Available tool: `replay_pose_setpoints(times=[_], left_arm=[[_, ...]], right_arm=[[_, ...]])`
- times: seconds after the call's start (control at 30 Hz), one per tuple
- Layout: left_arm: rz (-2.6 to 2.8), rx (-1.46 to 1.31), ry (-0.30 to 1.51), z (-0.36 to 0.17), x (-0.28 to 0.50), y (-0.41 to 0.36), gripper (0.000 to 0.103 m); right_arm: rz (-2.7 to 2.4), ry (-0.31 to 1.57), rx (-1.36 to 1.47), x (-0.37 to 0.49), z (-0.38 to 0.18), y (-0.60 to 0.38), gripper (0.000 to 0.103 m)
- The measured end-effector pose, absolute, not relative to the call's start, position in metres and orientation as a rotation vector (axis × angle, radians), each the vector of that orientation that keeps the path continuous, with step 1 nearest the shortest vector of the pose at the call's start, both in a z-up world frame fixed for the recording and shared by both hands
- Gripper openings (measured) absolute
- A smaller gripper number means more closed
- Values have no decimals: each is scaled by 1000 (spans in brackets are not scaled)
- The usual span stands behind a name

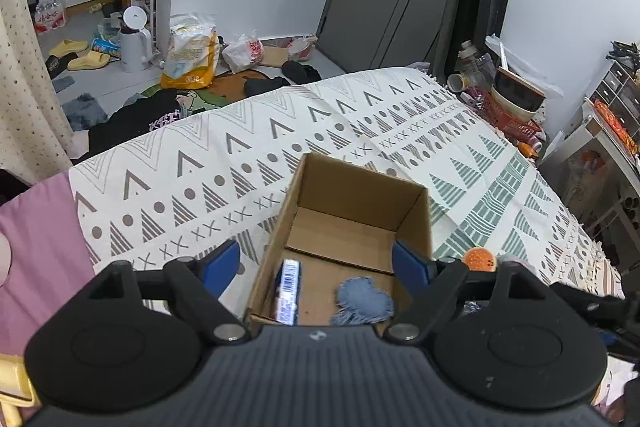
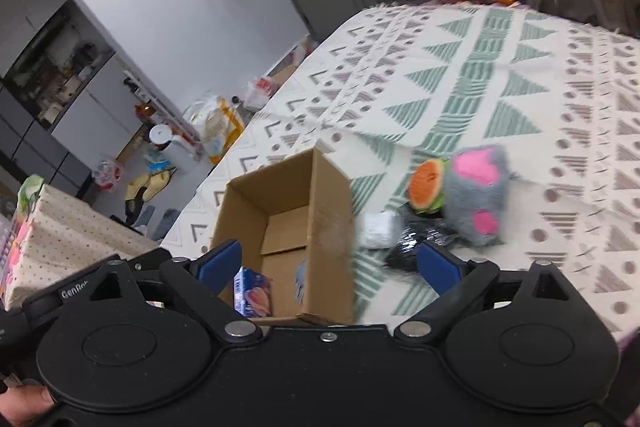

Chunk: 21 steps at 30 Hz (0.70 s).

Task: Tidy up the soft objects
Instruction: 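Carry the tissue pack and denim patch into the cardboard box and release both, then grasp the grey plush with the right tool while the left tool grasps it too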

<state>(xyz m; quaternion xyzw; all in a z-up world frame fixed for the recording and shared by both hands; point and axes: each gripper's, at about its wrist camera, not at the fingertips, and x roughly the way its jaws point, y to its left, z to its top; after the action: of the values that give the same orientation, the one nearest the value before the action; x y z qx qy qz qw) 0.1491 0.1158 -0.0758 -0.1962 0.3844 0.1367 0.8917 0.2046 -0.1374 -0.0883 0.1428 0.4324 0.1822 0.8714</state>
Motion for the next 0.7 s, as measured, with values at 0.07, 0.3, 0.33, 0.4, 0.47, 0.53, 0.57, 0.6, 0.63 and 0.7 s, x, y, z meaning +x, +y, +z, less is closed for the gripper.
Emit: replay_pose_setpoints(times=[0.07,0.3,0.33,0.4,0.47,0.53,0.57,0.6,0.63,0.7], left_arm=[[278,-399,794,-71,150,109,84],[249,-361,782,-58,155,80,84],[245,-356,781,-56,156,76,84],[236,-341,779,-53,158,67,84],[224,-328,777,-50,160,59,84],[197,-314,787,-50,164,49,84],[182,-307,792,-50,166,45,84],[172,-300,796,-51,168,40,84],[170,-294,800,-53,171,35,84],[157,-286,804,-55,175,26,84]], right_arm=[[388,897,314,204,-79,-149,101],[367,883,275,207,-66,-174,103],[363,884,282,208,-66,-178,103],[358,883,294,211,-66,-186,103],[348,876,290,213,-70,-193,103],[333,876,309,215,-78,-201,103],[331,880,332,216,-82,-205,103],[324,886,355,218,-88,-209,103],[314,892,366,219,-93,-213,103],[294,890,371,220,-99,-219,102]])
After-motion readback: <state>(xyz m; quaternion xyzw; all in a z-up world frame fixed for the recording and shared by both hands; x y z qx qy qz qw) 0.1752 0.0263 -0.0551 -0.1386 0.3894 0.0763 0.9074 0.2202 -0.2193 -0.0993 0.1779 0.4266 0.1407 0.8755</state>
